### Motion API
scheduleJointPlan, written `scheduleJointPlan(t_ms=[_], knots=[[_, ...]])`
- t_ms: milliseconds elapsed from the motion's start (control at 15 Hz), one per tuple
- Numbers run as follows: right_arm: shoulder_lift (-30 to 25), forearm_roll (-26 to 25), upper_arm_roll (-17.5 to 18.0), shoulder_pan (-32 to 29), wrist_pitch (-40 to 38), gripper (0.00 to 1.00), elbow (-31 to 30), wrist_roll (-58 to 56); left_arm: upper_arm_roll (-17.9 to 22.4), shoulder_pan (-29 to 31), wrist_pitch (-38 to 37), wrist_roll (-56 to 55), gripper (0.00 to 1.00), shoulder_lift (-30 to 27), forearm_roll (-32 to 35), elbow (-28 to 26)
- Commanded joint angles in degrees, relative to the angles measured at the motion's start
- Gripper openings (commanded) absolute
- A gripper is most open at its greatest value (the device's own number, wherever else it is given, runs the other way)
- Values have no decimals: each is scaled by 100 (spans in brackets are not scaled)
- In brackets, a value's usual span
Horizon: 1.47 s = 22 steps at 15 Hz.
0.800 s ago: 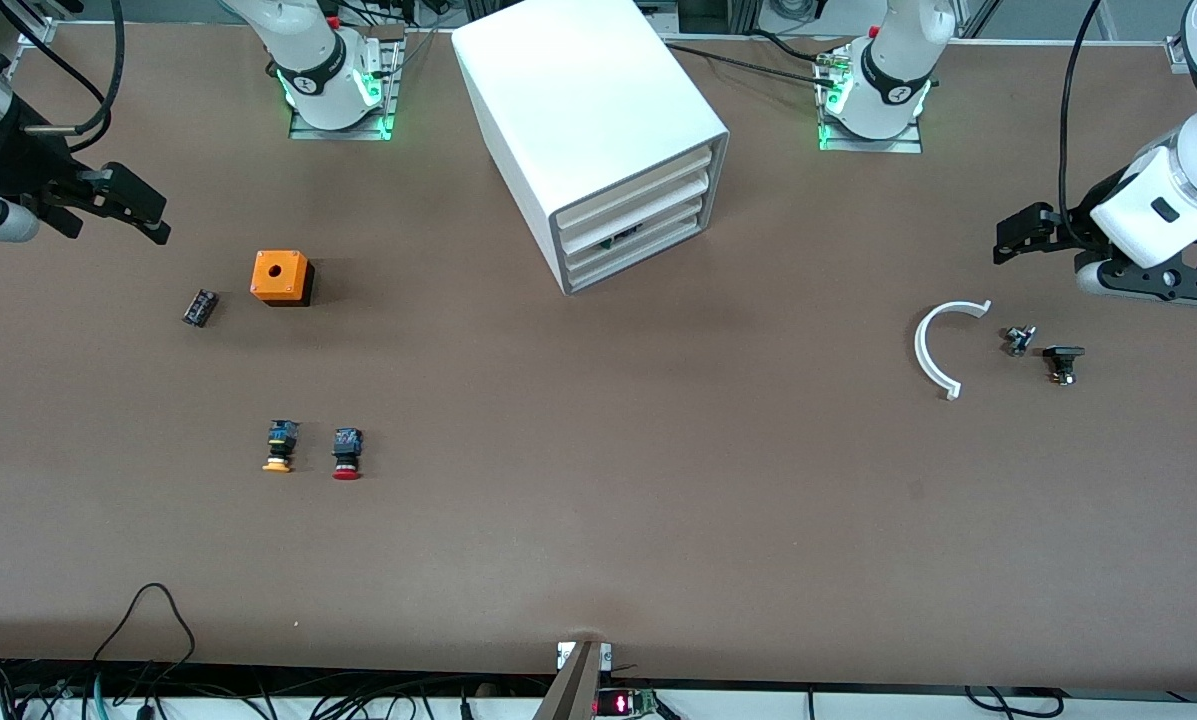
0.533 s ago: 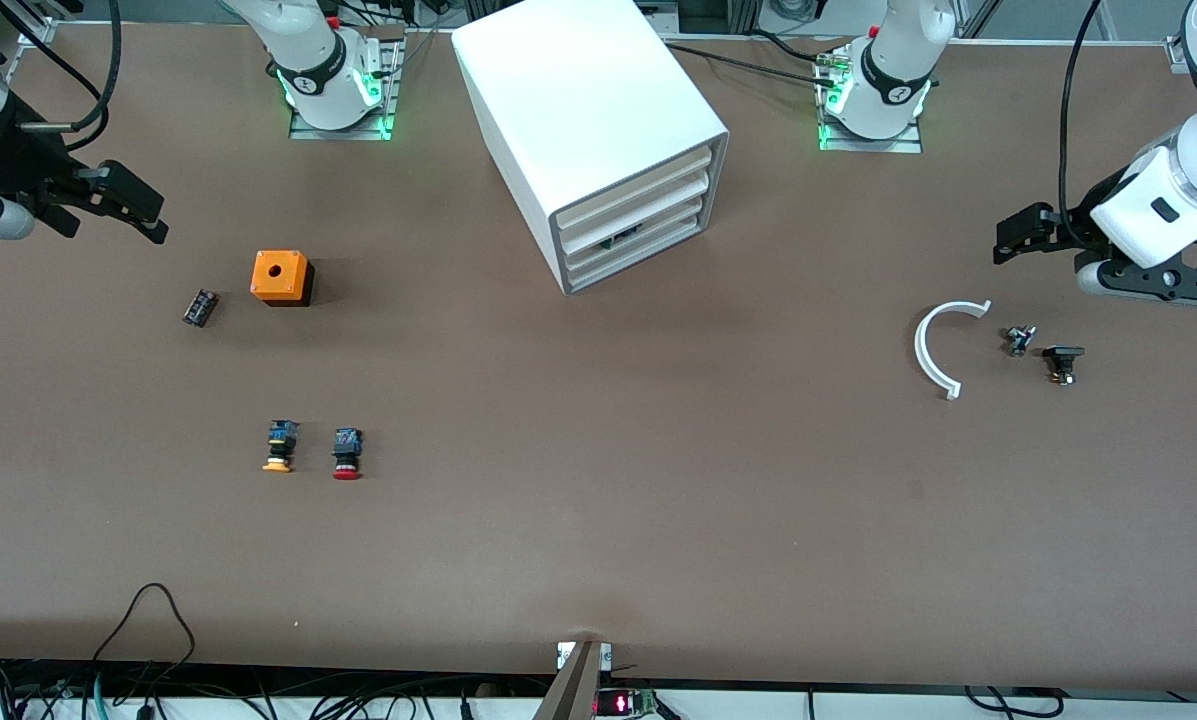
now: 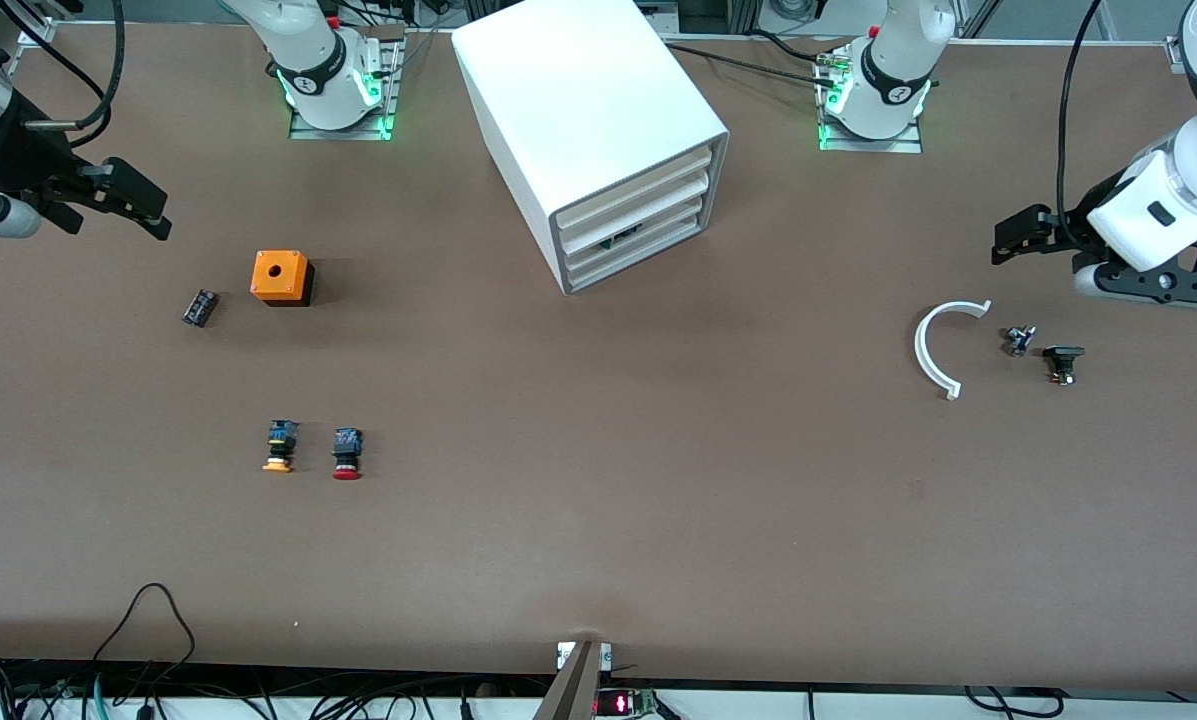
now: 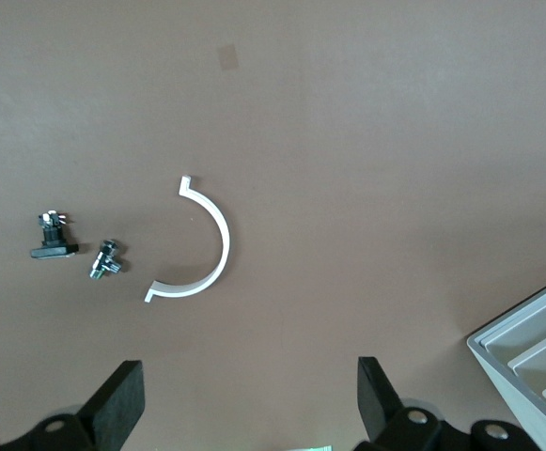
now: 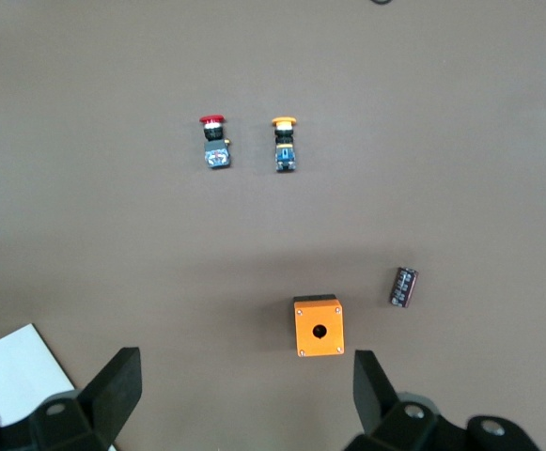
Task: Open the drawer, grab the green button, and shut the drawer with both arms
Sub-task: 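Reach the left gripper toward the drawer handle while the right gripper moves forward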
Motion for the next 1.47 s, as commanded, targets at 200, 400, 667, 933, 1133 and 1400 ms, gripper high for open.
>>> scheduleJointPlan(t_ms=[200,400,667,933,1133,1400], knots=[[364,19,58,-45,-26,100,-11,41,-257,-114,-354,128,100,587,-76,187],[619,-7,58,-45,44,100,15,15,-320,-97,-406,146,100,973,-987,91],[953,-51,49,-54,456,100,24,-11,-416,-96,-328,574,100,1386,-2569,-111],[1269,-60,49,-54,860,100,42,-20,-574,-70,417,1768,100,1590,-3783,-724],[1533,-60,49,-54,1195,100,51,6,-627,-105,1182,2981,100,1651,-4986,-1593],[1999,-43,49,-45,1240,100,463,41,-1039,-123,1475,3923,99,2151,-5649,-2001]])
